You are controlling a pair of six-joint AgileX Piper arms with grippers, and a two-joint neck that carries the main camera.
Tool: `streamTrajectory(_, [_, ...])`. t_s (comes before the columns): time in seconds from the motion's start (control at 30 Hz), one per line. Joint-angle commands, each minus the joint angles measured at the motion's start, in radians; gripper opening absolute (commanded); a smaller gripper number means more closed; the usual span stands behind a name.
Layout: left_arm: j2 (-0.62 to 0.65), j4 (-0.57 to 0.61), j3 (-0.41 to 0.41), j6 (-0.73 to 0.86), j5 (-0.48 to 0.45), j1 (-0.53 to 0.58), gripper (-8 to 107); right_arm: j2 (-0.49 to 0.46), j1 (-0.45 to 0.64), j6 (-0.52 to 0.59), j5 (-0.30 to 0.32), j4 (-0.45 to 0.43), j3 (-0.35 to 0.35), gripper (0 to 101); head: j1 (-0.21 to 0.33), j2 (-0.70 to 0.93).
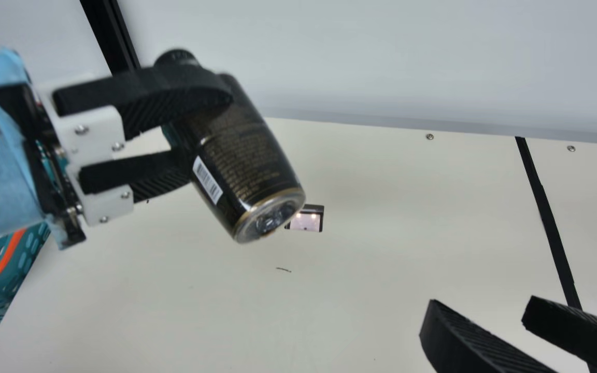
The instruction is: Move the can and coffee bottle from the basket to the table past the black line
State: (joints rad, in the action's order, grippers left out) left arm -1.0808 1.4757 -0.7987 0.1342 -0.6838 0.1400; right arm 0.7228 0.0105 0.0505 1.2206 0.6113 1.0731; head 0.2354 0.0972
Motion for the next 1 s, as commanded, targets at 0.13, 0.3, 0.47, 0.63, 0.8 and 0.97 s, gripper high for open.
streamTrajectory(0.13, [-0.058,0.174,0.143,0.179,-0.089,-0.082,10,0.000,0.000,0.000,0.000,0.000,0.000,101,0.007,0.010])
streamTrajectory(0.3, [-0.089,0.208,0.181,0.213,-0.116,-0.103,10,0.000,0.000,0.000,0.000,0.000,0.000,101,0.007,0.010])
streamTrajectory(0.47, [-0.098,0.241,0.201,0.245,-0.127,-0.105,10,0.000,0.000,0.000,0.000,0.000,0.000,101,0.007,0.010])
streamTrajectory(0.63, [-0.098,0.240,0.201,0.245,-0.125,-0.105,10,0.000,0.000,0.000,0.000,0.000,0.000,101,0.007,0.010])
streamTrajectory(0.8, [-0.098,0.240,0.201,0.245,-0.125,-0.105,10,0.009,-0.002,-0.002,-0.005,0.016,0.001,101,0.007,0.010])
streamTrajectory(0.97, [-0.098,0.240,0.201,0.245,-0.125,-0.105,10,-0.011,-0.123,-0.103,-0.076,-0.005,-0.048,101,0.007,0.010])
